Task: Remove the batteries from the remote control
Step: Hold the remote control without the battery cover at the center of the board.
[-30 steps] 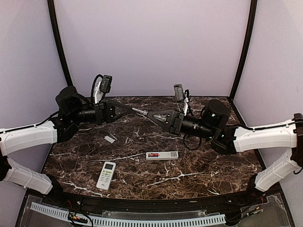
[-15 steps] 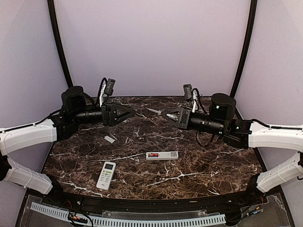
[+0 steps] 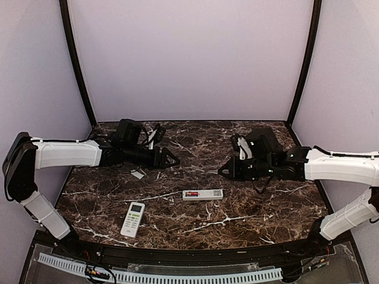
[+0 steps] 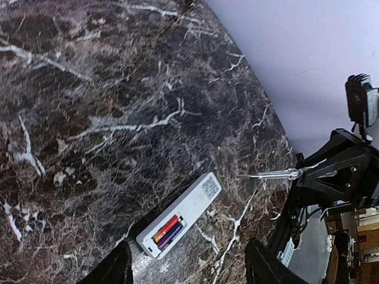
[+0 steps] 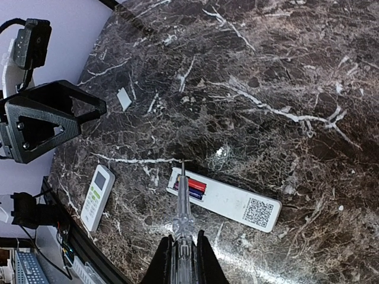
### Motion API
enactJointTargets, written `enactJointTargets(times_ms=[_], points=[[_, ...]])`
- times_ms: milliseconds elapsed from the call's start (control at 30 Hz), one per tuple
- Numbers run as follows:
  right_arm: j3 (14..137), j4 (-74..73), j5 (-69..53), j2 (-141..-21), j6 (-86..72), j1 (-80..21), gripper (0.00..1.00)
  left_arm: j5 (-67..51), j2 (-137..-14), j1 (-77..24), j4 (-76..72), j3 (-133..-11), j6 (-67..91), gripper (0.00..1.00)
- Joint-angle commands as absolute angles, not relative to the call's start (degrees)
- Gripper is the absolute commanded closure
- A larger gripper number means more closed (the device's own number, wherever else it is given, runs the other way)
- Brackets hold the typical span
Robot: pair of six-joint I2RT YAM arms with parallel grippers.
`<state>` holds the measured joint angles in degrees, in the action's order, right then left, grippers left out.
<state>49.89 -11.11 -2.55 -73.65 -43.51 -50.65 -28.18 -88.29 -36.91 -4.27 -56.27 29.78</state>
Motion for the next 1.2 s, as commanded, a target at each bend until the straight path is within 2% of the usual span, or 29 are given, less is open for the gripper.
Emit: enactJointTargets(times_ms=[0,467,1000,1167], points=[[51.4,-13.9,-2.4,-77.2,-44.4,-51.7,1.00,-26.4,-92.1,-39.2,2.3,-58.4,30.6,0.37],[56.2,-15.3,-2.5,-85.5,-41.0,-54.4,1.00,-29.1,-103.5,-43.0,3.9,-60.3,32.7,0.51],[58.1,-17.2,-1.2,-89.1,-41.2,-55.3,1.00,-28.7,-107.4,-43.1,4.6,-61.3,32.3,0.67],[58.6,-17.6,-1.5,-89.7,-41.1,-55.6,1.00,-28.9,-108.0,-43.1,4.6,-61.6,32.3,0.69]])
